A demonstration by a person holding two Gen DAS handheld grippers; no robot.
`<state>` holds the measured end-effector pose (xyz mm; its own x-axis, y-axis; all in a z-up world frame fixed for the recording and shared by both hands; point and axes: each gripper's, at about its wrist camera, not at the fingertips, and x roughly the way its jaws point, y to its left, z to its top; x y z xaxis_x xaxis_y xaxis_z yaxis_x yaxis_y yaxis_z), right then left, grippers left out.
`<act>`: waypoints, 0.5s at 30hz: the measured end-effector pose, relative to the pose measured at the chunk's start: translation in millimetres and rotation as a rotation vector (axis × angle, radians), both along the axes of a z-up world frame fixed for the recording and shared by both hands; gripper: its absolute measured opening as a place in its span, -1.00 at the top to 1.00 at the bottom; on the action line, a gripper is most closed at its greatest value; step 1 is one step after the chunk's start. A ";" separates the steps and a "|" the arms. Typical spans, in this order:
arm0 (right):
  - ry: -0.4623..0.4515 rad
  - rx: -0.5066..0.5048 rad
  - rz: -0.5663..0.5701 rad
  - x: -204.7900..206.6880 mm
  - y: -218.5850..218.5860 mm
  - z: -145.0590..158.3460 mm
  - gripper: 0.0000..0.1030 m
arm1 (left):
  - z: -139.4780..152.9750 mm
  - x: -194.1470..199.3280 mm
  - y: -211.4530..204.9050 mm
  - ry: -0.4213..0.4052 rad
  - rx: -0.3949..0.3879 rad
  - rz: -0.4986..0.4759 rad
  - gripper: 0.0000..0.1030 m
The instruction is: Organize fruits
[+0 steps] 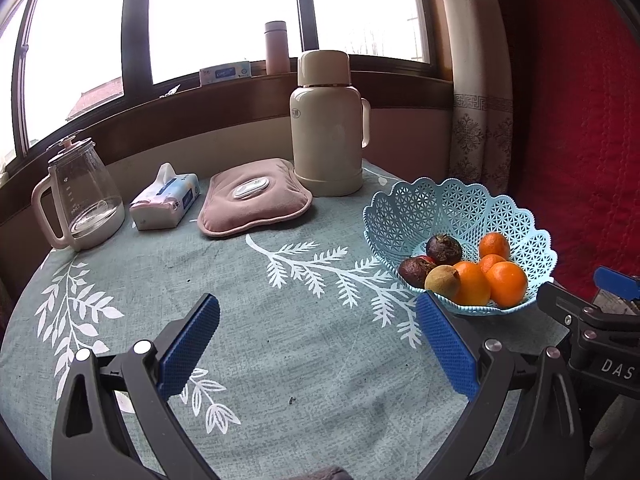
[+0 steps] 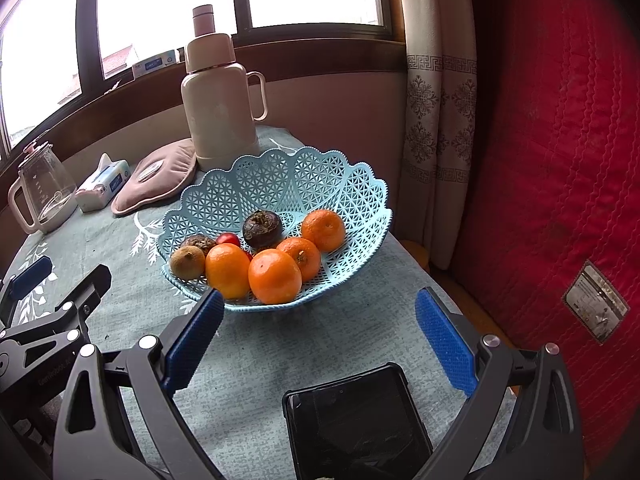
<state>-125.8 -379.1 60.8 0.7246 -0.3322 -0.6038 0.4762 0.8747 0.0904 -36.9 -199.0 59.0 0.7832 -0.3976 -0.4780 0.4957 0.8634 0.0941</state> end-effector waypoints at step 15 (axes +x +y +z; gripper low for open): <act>-0.005 -0.016 0.023 -4.3 17.3 6.7 -0.90 | 2.6 -3.5 19.5 0.035 -0.015 0.033 -0.90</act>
